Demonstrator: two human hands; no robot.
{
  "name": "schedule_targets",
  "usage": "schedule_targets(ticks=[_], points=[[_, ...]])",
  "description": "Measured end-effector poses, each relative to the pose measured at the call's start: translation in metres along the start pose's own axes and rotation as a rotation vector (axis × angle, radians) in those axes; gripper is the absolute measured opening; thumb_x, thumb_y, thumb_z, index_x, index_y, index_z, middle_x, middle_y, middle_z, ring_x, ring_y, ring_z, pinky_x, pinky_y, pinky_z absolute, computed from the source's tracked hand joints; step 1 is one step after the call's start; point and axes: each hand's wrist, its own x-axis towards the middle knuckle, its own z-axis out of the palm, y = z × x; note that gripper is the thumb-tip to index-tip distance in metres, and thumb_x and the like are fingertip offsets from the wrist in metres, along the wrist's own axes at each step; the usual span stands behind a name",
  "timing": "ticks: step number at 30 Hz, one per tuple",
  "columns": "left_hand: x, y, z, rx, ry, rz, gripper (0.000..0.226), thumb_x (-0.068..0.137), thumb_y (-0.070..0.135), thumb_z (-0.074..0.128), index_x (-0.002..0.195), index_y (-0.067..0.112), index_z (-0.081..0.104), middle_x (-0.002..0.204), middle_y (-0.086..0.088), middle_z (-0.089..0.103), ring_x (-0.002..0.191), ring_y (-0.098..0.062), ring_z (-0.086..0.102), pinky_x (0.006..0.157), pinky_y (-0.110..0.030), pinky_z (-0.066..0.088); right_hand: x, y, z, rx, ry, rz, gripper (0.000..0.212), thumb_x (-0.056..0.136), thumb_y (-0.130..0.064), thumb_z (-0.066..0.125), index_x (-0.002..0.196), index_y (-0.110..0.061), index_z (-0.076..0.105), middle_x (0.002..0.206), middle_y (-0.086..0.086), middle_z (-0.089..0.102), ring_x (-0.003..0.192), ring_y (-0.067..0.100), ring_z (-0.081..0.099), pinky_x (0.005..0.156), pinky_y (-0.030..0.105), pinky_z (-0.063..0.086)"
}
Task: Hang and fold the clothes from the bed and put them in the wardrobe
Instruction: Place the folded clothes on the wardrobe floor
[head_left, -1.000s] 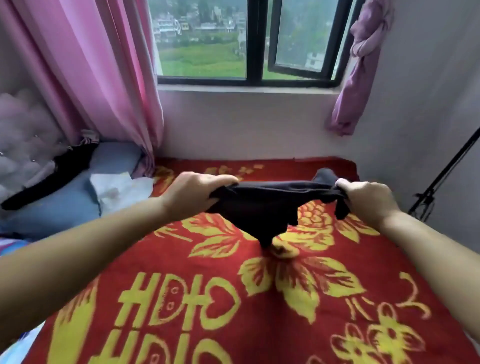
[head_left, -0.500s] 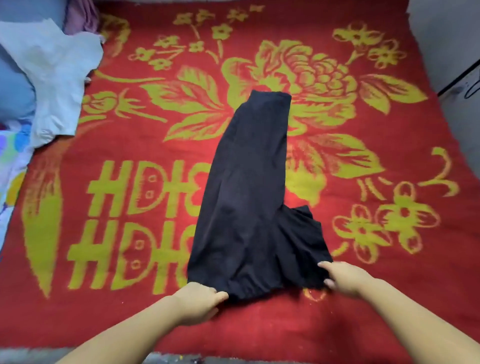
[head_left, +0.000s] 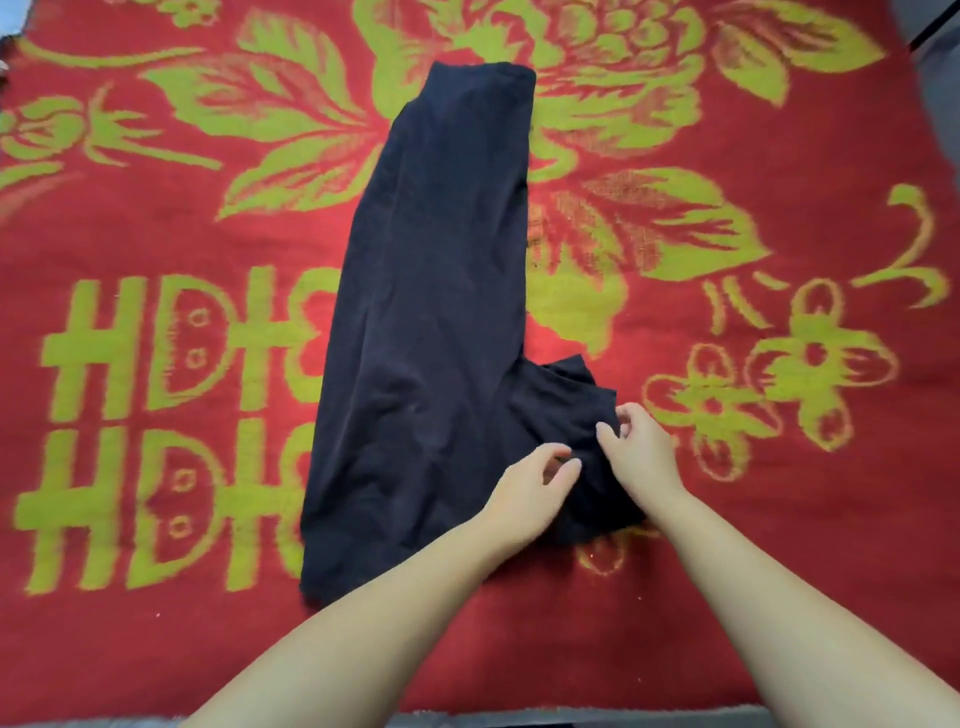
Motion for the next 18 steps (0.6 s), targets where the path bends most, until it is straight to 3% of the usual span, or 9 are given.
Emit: schedule_targets(ticks=[1,3,5,7,8,10,12,15,18], points=[[0.005,0.007,0.003,-0.19,-0.017,-0.051,0.041,0.097,0.04,0.049,0.134,0.022,0.049,0.124,0.002,0.06,0.111,-0.009,0.056,0.1,-0.031,0.044,-0.004,-0.004,-0.002,0.075,-0.013,-0.063,0.01,0.09,-0.019,0.061,0.097,-0.013,0.058,0.069,-0.007,0.051,0.064,0.007,0.049,0.059,0.007,0.036],[0.014,0.016,0.004,-0.467,-0.033,-0.122,0.046,0.094,0.044,0.053,0.135,0.024,0.048,0.127,0.004,0.058,0.117,-0.007,0.055,0.098,-0.032,0.048,-0.012,-0.013,-0.008,0.199,-0.195,-0.173,0.01,0.09,-0.017,0.061,0.096,-0.025,0.059,0.082,-0.009,0.057,0.073,0.004,0.052,0.065,0.003,0.036],[0.019,0.017,0.001,-0.509,0.068,-0.139,0.033,0.093,0.034,0.058,0.122,0.019,0.058,0.116,0.0,0.065,0.108,-0.01,0.061,0.09,-0.031,0.051,-0.018,-0.018,-0.012,0.265,-0.456,-0.215,0.027,0.092,-0.01,0.057,0.11,-0.029,0.063,0.092,-0.006,0.061,0.077,0.005,0.055,0.071,0.007,0.039],[0.022,0.014,-0.007,-0.392,0.299,-0.159,0.018,0.093,0.013,0.052,0.105,0.008,0.065,0.098,-0.006,0.068,0.09,-0.017,0.061,0.082,-0.033,0.049,-0.017,-0.019,-0.016,0.332,-0.591,-0.189,0.036,0.094,-0.002,0.049,0.12,-0.022,0.062,0.089,-0.006,0.066,0.074,0.003,0.059,0.071,0.011,0.043],[0.023,0.009,-0.012,-0.353,0.41,-0.19,0.017,0.092,0.006,0.048,0.097,0.003,0.064,0.09,-0.007,0.065,0.084,-0.018,0.056,0.078,-0.033,0.046,-0.014,-0.017,-0.018,0.364,-0.557,-0.156,0.036,0.093,0.003,0.045,0.118,-0.014,0.064,0.089,-0.004,0.068,0.076,0.005,0.063,0.071,0.012,0.046],[0.024,0.0,-0.024,-0.427,0.523,-0.258,0.017,0.091,0.003,0.043,0.09,-0.005,0.058,0.085,-0.009,0.058,0.081,-0.019,0.05,0.077,-0.032,0.043,0.001,-0.012,-0.02,0.312,-0.3,-0.075,0.031,0.093,0.005,0.043,0.111,-0.007,0.065,0.094,0.004,0.068,0.09,0.02,0.067,0.077,0.025,0.052],[0.023,-0.006,-0.035,-0.589,0.469,-0.287,0.018,0.094,0.007,0.044,0.093,-0.006,0.057,0.089,-0.01,0.06,0.085,-0.019,0.053,0.082,-0.036,0.047,0.02,-0.007,-0.021,0.114,-0.105,-0.01,0.027,0.094,-0.009,0.052,0.12,-0.007,0.059,0.111,0.011,0.064,0.101,0.026,0.062,0.089,0.033,0.047],[0.019,-0.009,-0.041,-0.661,0.33,-0.248,0.018,0.097,0.016,0.049,0.091,0.008,0.064,0.095,-0.007,0.068,0.09,-0.02,0.062,0.09,-0.04,0.05,0.031,-0.015,-0.012,0.012,-0.196,0.087,0.054,0.09,-0.036,0.063,0.132,-0.006,0.048,0.118,0.01,0.06,0.108,0.025,0.058,0.094,0.034,0.043],[0.021,-0.012,-0.038,-0.647,0.252,-0.219,0.024,0.099,0.024,0.047,0.096,0.005,0.062,0.099,-0.009,0.067,0.095,-0.022,0.061,0.092,-0.043,0.049,0.023,-0.028,0.004,-0.057,-0.421,0.113,0.045,0.086,-0.042,0.065,0.117,-0.011,0.058,0.107,0.004,0.062,0.099,0.022,0.059,0.088,0.032,0.043]])
